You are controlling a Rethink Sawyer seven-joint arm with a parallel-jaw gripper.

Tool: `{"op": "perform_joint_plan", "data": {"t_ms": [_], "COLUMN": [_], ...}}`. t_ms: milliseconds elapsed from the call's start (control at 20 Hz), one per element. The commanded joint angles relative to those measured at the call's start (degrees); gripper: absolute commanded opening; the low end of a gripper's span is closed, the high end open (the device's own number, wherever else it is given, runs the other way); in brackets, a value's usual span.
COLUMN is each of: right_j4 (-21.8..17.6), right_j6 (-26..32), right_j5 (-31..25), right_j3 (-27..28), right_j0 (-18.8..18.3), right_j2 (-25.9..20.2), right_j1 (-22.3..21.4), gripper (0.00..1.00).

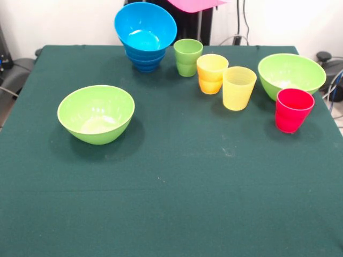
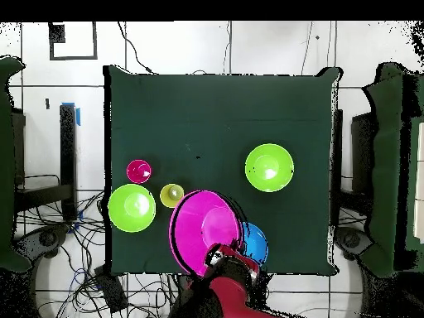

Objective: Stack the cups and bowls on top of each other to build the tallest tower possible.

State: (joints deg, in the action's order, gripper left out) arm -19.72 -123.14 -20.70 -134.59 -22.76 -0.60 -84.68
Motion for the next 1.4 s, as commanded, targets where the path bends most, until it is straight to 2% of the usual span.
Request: {"op": "perform_joint_plan", "data": {"t_ms": [50,350,550,900,1150,1400], "right_j4": [-2.75,-2.4,-1.02,4.55,3.32,-0.38], "right_j6": [-4.7,-3.92,-0.33,7.99,8.47,4.22], "right_j5": [1.89,1.12,1.82,-1.93,1.61,5.16], "right_j3": [-8.07,-8.41,-9.28,-11.98,-13.86,-15.01], "right_j0": [0.62,0.29,-2.02,-6.39,-10.49,-12.48], "right_j2": [3.83,3.98,2.31,1.11,-0.78,-1.6], "right_j1": [0.23,-0.17,0.01,-3.97,-2.52,-0.62], "gripper": [0.0,0.0,0.0,0.0,0.0,0.0]}}
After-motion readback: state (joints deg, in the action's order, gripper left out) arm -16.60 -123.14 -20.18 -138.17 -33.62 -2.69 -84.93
